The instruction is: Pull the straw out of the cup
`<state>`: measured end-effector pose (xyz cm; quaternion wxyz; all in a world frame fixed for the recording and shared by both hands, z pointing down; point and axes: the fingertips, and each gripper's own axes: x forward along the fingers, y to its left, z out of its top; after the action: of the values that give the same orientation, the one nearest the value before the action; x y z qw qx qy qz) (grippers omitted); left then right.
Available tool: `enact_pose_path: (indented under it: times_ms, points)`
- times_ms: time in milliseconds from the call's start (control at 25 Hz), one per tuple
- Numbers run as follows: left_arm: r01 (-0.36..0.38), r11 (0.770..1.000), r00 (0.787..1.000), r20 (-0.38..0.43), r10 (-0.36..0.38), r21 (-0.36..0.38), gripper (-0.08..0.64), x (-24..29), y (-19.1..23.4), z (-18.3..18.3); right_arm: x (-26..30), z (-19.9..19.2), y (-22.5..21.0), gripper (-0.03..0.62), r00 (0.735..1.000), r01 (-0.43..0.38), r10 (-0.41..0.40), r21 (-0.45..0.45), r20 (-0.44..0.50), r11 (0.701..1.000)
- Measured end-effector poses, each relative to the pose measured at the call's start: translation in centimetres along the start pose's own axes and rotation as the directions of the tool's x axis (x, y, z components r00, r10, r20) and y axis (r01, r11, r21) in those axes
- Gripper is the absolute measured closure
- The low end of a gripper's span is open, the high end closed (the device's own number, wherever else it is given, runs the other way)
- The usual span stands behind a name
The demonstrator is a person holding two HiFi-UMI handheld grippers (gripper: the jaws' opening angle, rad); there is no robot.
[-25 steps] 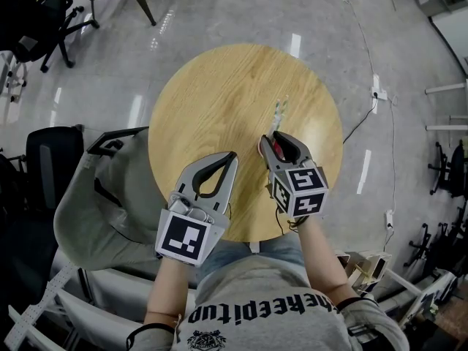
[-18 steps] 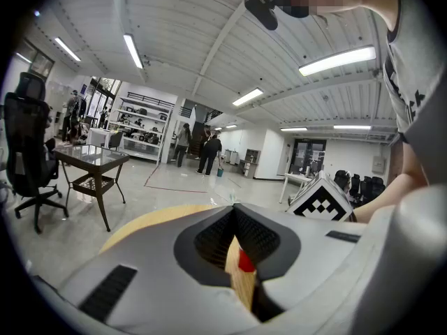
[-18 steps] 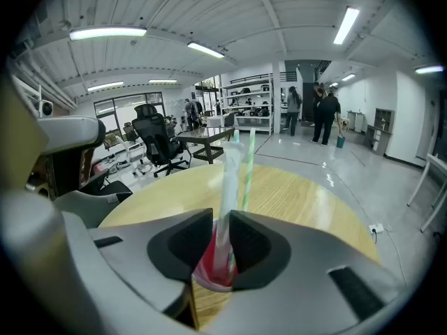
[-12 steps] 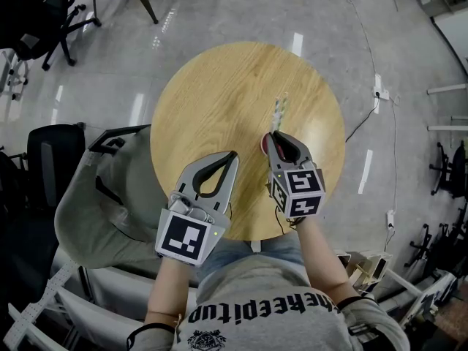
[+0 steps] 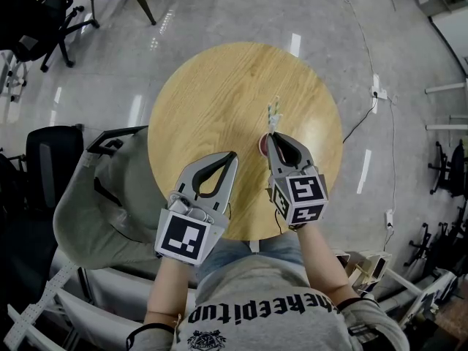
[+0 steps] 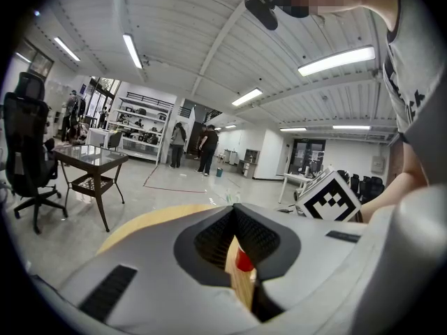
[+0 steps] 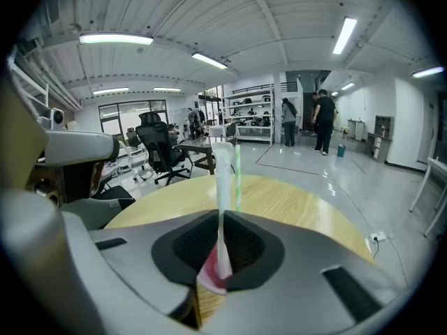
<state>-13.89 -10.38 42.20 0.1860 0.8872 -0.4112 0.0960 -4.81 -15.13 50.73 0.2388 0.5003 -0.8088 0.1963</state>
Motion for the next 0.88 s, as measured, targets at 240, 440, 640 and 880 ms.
enact_pose_path:
  times_ms: [240,440,640,880]
  points:
    - [0.005,1.0,1.0,0.008,-0.006,0.01,0.537,0.2,-0.7,0.4,-1.1,1.0,0.2,0.554,0.999,-0.019,0.019,-0.009,0.037,1.0]
    - [0.005,1.0,1.0,0.019,-0.005,0.02,0.537,0.3,-1.5,0.7,-2.0,1.6,0.4,0.554,0.997,-0.035,0.037,-0.026,0.065,0.999]
    - [0.001,1.0,0.999,0.032,-0.002,0.031,0.537,0.3,-2.6,1.3,-3.2,2.6,0.4,0.555,0.994,-0.052,0.056,-0.04,0.099,0.998]
    - [-0.011,0.999,0.999,0.051,0.009,0.037,0.537,0.0,-4.0,1.9,-5.2,4.2,0.6,0.557,0.986,-0.077,0.085,-0.063,0.144,0.995]
